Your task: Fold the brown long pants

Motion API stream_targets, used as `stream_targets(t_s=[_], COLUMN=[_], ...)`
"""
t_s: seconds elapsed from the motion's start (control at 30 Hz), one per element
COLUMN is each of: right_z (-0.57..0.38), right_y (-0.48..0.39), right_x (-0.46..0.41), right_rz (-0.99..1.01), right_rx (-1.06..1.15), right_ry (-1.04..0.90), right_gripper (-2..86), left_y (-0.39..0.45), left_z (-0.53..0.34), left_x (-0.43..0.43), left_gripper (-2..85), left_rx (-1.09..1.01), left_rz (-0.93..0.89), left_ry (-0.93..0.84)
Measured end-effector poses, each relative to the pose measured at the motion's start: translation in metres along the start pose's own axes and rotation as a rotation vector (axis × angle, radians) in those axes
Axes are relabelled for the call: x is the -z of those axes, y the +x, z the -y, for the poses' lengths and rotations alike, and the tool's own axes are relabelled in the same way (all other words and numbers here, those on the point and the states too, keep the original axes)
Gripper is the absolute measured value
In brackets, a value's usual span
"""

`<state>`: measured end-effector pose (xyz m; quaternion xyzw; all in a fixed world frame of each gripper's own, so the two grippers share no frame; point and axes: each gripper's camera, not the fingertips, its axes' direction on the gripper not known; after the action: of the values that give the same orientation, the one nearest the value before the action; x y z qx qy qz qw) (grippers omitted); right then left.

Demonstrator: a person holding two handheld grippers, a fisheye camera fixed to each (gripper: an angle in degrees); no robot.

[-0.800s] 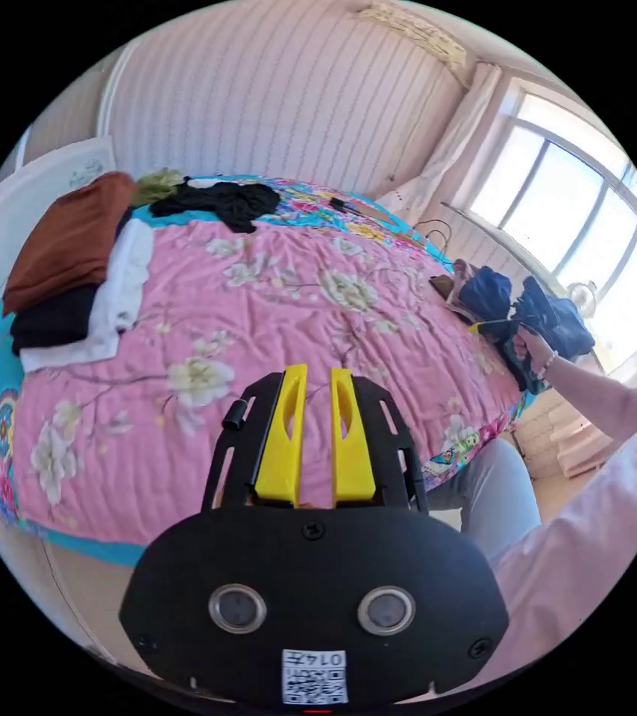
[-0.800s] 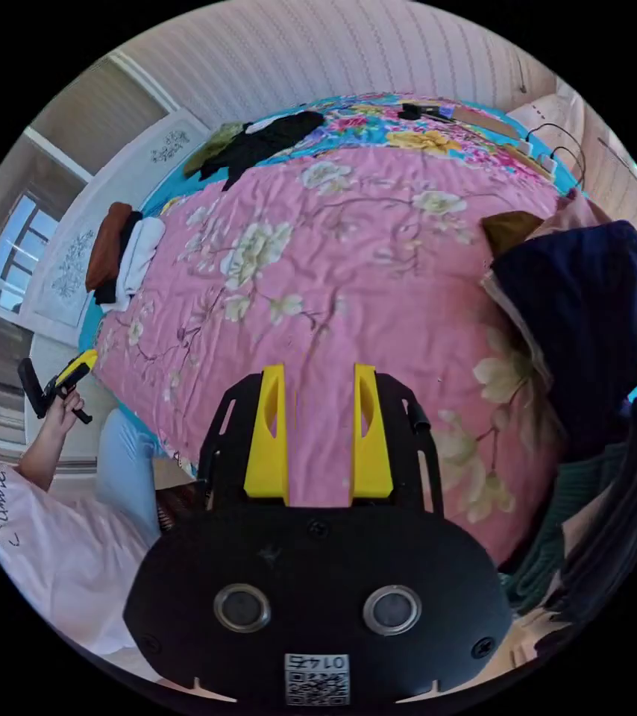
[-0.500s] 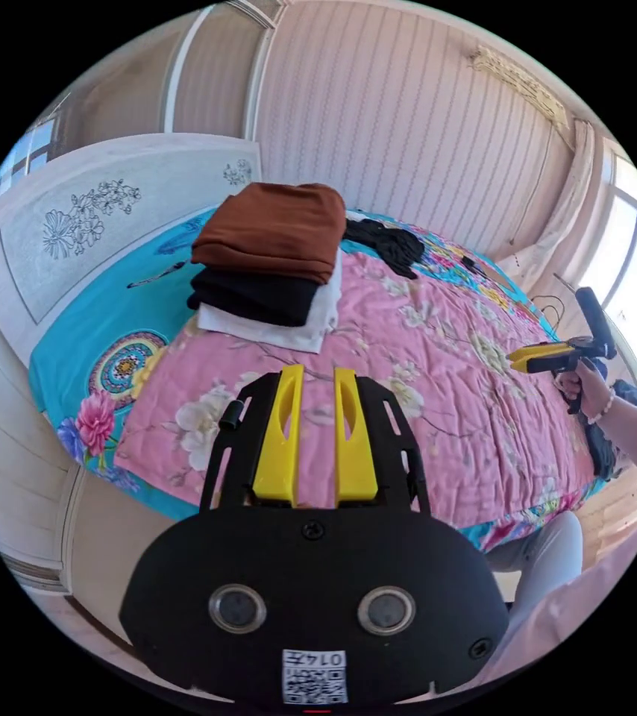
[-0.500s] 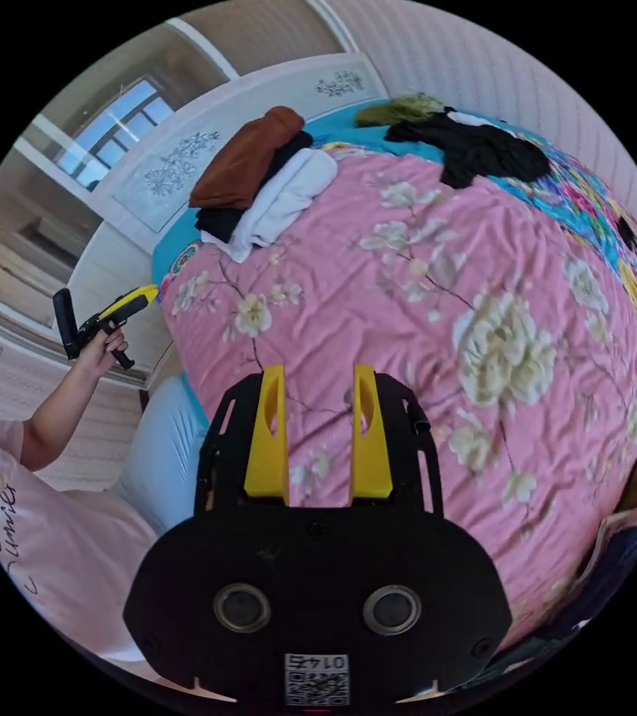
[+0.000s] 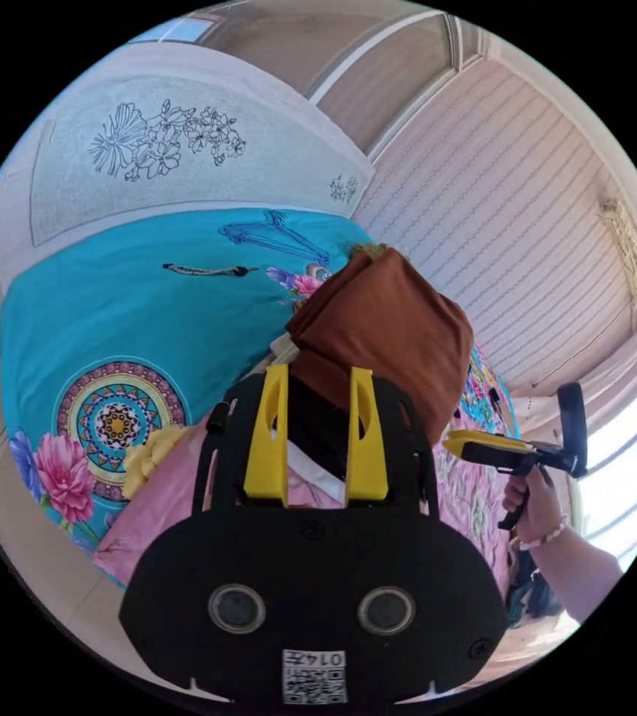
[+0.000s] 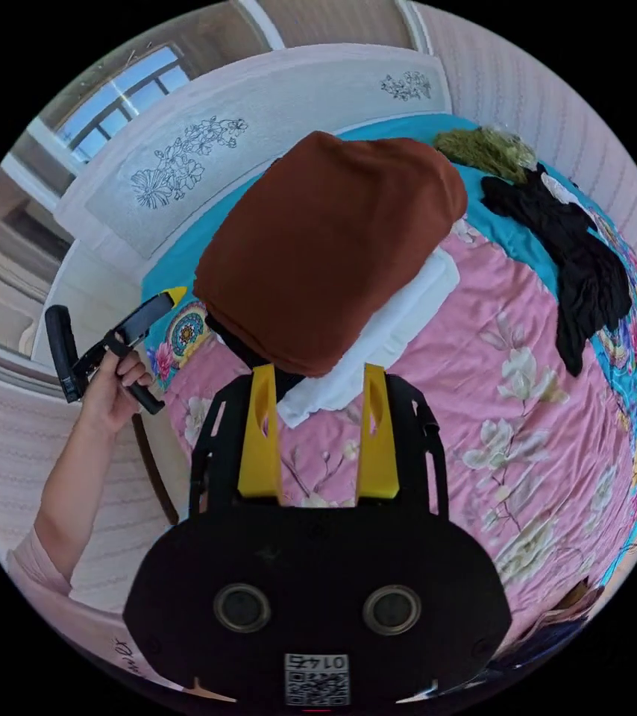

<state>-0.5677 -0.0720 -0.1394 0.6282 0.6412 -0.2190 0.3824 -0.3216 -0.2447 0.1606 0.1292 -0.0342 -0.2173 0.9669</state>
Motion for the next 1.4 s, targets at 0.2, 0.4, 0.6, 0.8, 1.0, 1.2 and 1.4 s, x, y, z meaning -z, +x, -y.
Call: stream_targets(t_s=[0.2, 0.4, 0.6, 0.8, 1.0, 1.2, 1.4], right_z=[0.021, -0.005, -0.094, -0.275, -0.44, -0.486, -0.473], right_y=[0.002, -0.003, 0.019, 0.03, 0.067, 0.062, 0.046], right_x=[-0.026, 0.014, 0.075, 0.044, -0.047, -0.028, -0.014], right_rz=[0.048, 0.054, 0.332, 0.339, 0.321, 0.24, 0.106], right_rx=[0.013, 0.153, 0.145, 0.023, -0.385, -0.447, -0.389], right_ry=[-0.088, 0.058, 0.277, 0.161, -0.094, -0.003, 0.124], right_gripper=[5.4, 1.1, 0.5, 0.4, -0.2, 0.1, 2.8], left_y=[0.005, 0.067, 0.187, 0.276, 0.261, 0.264, 0.216], left_z=[0.02, 0.027, 0.003, -0.161, -0.373, -0.372, -0.337], left_x=[-0.014, 0.059, 0.148, 0.115, -0.016, 0.015, 0.031], left_gripper=[2.2, -0.6, -0.9, -0.6, -0.7, -0.9, 1.4], left_rx=[-0.051, -0.272, -0.582, -0.801, -0.51, -0.648, -0.593], left_rz=[-0.055, -0.164, -0.493, -0.898, -0.684, -0.64, -0.344], left_ry=[-0.099, 0.118, 0.233, -0.226, -0.817, -0.707, -0.543])
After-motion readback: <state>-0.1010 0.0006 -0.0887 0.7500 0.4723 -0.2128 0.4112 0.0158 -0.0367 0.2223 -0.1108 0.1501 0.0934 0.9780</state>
